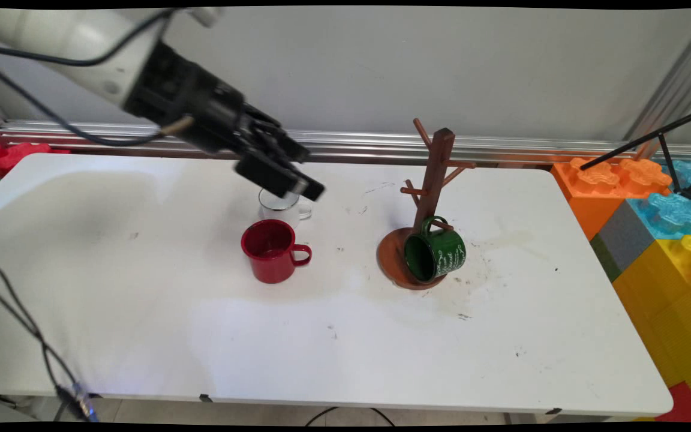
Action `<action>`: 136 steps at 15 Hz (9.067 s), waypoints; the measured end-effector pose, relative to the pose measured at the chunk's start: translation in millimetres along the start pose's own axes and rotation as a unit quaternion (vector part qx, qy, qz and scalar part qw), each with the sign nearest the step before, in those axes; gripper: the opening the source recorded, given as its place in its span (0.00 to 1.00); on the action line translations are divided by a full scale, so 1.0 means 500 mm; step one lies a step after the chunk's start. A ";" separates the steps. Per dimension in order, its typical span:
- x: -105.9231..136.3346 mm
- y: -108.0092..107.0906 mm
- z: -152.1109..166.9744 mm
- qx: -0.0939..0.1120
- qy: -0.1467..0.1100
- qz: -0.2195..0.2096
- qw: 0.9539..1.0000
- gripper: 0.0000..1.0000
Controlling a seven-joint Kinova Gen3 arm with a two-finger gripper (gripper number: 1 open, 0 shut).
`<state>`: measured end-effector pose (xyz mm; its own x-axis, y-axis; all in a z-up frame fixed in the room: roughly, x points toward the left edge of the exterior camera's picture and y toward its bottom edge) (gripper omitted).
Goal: Pick up the green mug from the rack, then place the picked object on the table
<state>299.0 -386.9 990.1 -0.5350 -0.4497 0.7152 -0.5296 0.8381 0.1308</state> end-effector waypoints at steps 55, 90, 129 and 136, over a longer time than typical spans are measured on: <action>-0.119 0.060 0.545 -0.001 0.061 -0.125 0.990 1.00; -0.094 0.059 0.608 -0.006 0.105 -0.145 0.984 0.00; -0.089 0.146 0.310 -0.053 0.043 0.097 0.993 0.00; -0.063 0.139 0.249 -0.055 -0.035 0.141 0.988 0.00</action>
<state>197.0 -353.0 891.3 -0.6978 -0.2106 0.6846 -0.2801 0.9599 0.0098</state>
